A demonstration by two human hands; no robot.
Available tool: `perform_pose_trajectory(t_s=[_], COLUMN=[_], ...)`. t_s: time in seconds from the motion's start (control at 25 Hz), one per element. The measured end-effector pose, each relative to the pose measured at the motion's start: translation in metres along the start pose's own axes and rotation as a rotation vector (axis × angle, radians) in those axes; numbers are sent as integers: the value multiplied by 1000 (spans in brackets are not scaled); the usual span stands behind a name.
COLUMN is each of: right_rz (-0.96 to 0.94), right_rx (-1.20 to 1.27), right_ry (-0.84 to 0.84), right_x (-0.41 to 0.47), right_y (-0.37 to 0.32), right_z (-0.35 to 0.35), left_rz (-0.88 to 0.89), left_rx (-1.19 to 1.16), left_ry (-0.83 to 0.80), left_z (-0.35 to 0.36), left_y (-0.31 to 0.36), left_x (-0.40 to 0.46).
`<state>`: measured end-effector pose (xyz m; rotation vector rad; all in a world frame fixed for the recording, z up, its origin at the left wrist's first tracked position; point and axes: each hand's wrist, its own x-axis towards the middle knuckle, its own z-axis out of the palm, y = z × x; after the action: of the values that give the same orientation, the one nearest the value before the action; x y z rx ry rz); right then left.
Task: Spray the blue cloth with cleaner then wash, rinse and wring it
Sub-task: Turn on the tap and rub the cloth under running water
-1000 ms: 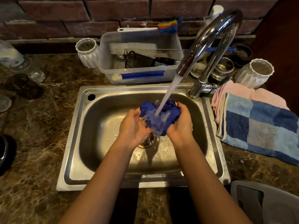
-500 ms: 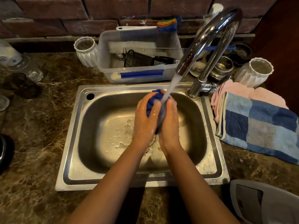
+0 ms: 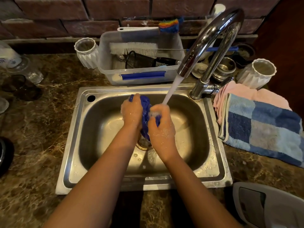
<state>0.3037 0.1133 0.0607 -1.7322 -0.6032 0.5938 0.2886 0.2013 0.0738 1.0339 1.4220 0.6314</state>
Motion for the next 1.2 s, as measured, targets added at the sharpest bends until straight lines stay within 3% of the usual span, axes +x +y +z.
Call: perform_pose_trajectory(t_s=[0.08,0.16,0.24,0.32,0.36,0.44,0.52,0.6,0.68,0.76,0.84,0.92,1.04,1.2], right_rz=[303,716,946,857,749,477,315,249,275,361,362,239,102,-14], right_rx=[529,1027,982,818,770,691,586,471,464,558,565,411,131,-441], right_ry=[-40,-193,-332,-311,-250,-128,-28,57,44,-74,-184,-160,-22,-143], right_x=[-4,4,9,13,15,15,12,10,10,14,19,19,19,27], right_y=[12,21,18,20,17,17,20,19,13,7,3,2,-2,3], right_z=[-2,-11,-20,-24,-26,-26,-22,-17,-14,-14,-15,-12,-12,-28], left_rz=[-15,-7,170,410,439,189,-119,-255,-143,145,475,638,710,658], left_rx=[-50,-179,-166,69,220,296,40,-247,-313,-126,127,207,266,467], left_ry=[-85,-232,-402,-564,-603,-674,-767,-642,-355,-152,-76,-48,-79,-118], left_z=[-3,-8,-15,-22,-23,-26,-27,-19,-6,2,3,3,3,-2], left_y=[1,-1,-7,-15,-21,-32,-39,-40,-38,-39,-45,-46,-45,-40], left_x=[2,-2,-1,-4,-5,-11,-25,-37,-47,-50,-49,-44,-33,-33])
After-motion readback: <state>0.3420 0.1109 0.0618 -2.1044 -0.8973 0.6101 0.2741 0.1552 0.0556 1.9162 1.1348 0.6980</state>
